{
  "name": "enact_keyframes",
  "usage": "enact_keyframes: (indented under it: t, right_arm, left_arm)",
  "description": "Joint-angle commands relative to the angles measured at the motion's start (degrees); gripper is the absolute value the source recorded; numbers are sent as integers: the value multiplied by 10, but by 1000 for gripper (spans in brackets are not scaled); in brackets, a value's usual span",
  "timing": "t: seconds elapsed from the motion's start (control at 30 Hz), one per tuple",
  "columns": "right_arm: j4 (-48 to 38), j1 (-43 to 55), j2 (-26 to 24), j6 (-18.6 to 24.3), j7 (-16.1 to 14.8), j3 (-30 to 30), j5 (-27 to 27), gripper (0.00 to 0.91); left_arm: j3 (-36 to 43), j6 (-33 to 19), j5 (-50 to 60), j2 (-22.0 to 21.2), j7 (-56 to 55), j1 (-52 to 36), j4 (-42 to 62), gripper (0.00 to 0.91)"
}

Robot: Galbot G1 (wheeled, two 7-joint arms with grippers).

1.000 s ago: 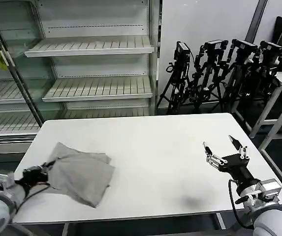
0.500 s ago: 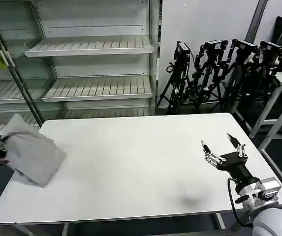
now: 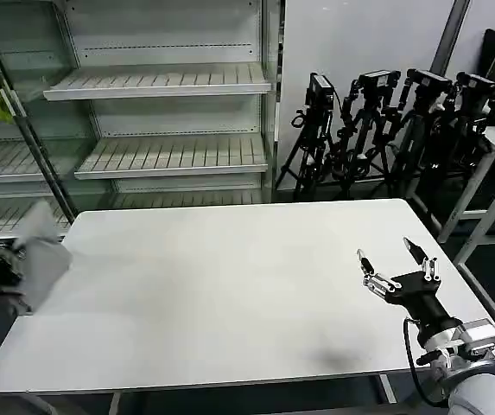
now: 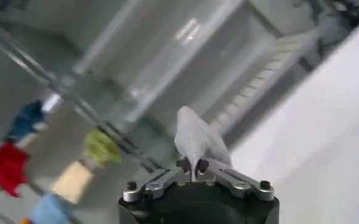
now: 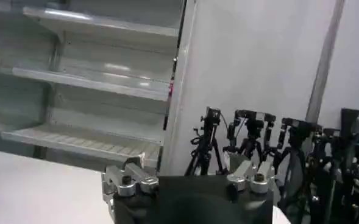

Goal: Fold and organize the clothes.

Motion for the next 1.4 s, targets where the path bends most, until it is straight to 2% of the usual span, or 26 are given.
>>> enact_keyframes:
  t: [0.03, 0.27, 0.33, 0.6, 0.73, 0.87, 0.9, 0.93, 0.97, 1.4]
  right_arm:
    - [23, -21, -5, -13, 14, 20, 2, 907]
    - [36, -62, 2, -14, 15, 53, -1, 907]
    - [37, -68, 5, -14, 15, 55, -3, 907]
    - [44, -87, 12, -15, 16, 54, -16, 907]
    - [45, -102, 15, -15, 16, 53, -25, 907]
    - [44, -111, 13, -14, 16, 52, -32, 907]
    - [43, -111, 11, -14, 15, 52, -32, 907]
    - [41, -112, 10, -14, 16, 51, -32, 907]
    - [39, -112, 8, -14, 16, 51, -32, 907]
    - [-38, -53, -5, -2, 19, 18, -26, 907]
  left_arm:
    - [226, 6, 30, -82, 8, -35, -16, 50]
    - [284, 38, -90, -84, -12, -93, -52, 50]
    - [301, 59, -134, -89, -28, -114, -69, 50]
    - [357, 91, -247, -106, -67, -169, -91, 50]
    - [383, 95, -285, -115, -82, -190, -98, 50]
    - [410, 73, -291, -126, -82, -220, -89, 50]
    - [417, 58, -294, -128, -82, -223, -84, 131]
    - [422, 49, -298, -131, -81, -230, -81, 484]
    - [425, 43, -299, -133, -80, -234, -79, 907]
    - [427, -88, -263, -140, -36, -254, -106, 907]
